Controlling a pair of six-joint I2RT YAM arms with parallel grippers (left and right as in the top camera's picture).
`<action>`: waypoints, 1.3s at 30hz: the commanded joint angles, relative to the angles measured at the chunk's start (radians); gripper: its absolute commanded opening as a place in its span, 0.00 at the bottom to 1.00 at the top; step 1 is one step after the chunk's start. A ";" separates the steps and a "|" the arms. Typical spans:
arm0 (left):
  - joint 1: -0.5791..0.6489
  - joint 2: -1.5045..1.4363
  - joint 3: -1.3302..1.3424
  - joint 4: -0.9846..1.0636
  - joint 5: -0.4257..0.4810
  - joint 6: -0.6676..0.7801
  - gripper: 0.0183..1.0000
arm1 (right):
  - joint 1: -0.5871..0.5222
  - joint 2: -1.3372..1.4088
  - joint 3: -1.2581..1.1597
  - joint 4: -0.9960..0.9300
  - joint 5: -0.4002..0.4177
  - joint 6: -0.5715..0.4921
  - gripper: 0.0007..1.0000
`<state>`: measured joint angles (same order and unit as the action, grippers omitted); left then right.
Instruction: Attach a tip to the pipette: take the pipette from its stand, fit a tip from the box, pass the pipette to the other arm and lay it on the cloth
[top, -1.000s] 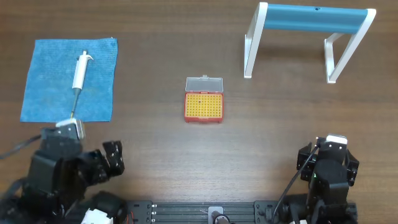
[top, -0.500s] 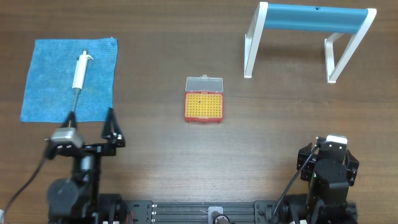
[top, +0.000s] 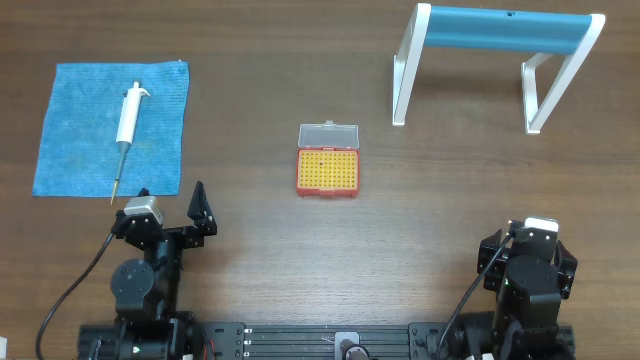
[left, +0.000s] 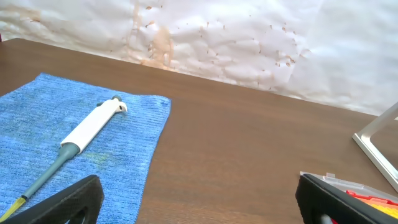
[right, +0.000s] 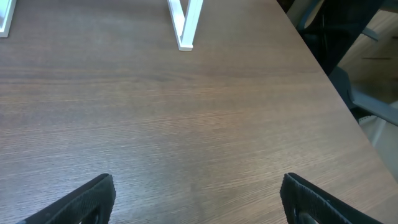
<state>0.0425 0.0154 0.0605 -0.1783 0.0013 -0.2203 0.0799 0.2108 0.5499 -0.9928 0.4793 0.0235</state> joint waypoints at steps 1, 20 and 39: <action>-0.004 -0.012 -0.012 0.004 0.011 0.016 1.00 | 0.001 -0.004 0.003 0.002 0.006 -0.002 0.86; -0.004 -0.012 -0.012 0.004 0.011 0.016 1.00 | -0.106 -0.084 -0.546 0.925 -0.520 0.005 0.86; -0.004 -0.012 -0.012 0.004 0.011 0.016 1.00 | -0.108 -0.210 -0.546 0.925 -0.521 0.005 0.86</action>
<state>0.0425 0.0082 0.0547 -0.1780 0.0032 -0.2203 -0.0216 0.0128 0.0082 -0.0666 -0.0296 0.0242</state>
